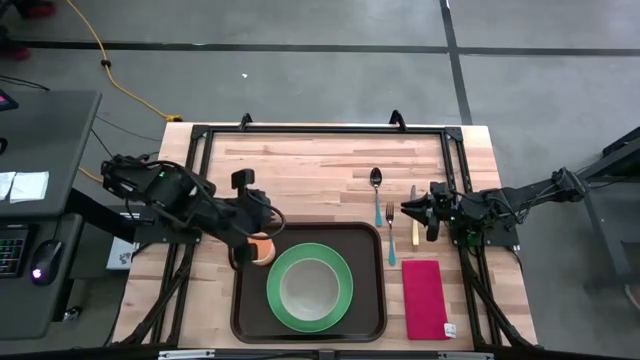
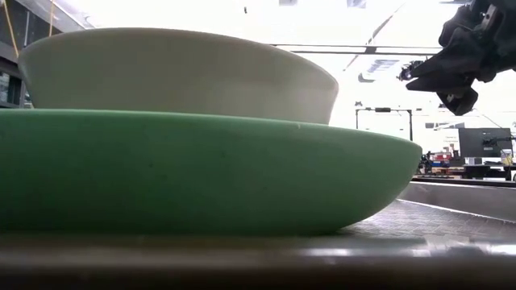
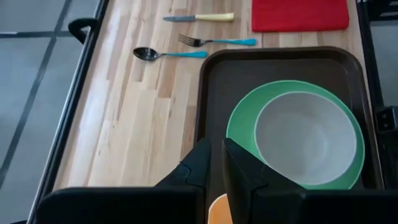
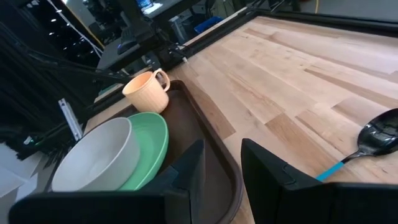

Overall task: Set up tray
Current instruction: Put the red table napkin to the right of the green plate on the brown serving tray

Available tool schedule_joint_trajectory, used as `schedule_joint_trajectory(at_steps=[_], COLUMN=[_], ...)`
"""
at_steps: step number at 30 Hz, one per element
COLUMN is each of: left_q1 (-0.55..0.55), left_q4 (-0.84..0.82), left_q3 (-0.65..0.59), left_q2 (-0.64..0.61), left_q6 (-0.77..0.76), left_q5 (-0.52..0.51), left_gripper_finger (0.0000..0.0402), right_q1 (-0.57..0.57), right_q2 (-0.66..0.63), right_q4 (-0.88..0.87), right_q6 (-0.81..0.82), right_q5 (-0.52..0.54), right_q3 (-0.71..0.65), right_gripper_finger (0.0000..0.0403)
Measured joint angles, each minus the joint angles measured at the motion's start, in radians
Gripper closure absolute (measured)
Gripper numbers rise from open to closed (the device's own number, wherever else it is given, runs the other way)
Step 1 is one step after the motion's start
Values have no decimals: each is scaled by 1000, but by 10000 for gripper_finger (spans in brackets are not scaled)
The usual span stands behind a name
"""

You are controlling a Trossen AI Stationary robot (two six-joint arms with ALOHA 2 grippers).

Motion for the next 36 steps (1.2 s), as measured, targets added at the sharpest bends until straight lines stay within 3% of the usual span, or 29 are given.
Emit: schedule_joint_trajectory(at_steps=[10,19,26,32,36], left_q1=[-2,-87,-143,-144,-144], left_q4=[1,5,104,311,363], left_q3=[0,-28,-244,-479,-570], left_q2=[-1,-60,-160,-276,-330], left_q6=[103,110,31,50,51], left_q5=[-17,-100,-124,-101,-99], left_gripper_finger=[332,332,337,372,387], right_q1=[0,0,0,0,0], right_q2=[0,0,0,0,0], right_q4=[0,0,0,0,0], right_q6=[0,-13,-27,-24,0], right_q5=[-15,-12,-4,-2,-3], right_q3=[0,0,0,0,0], right_gripper_finger=[320,320,320,320,320])
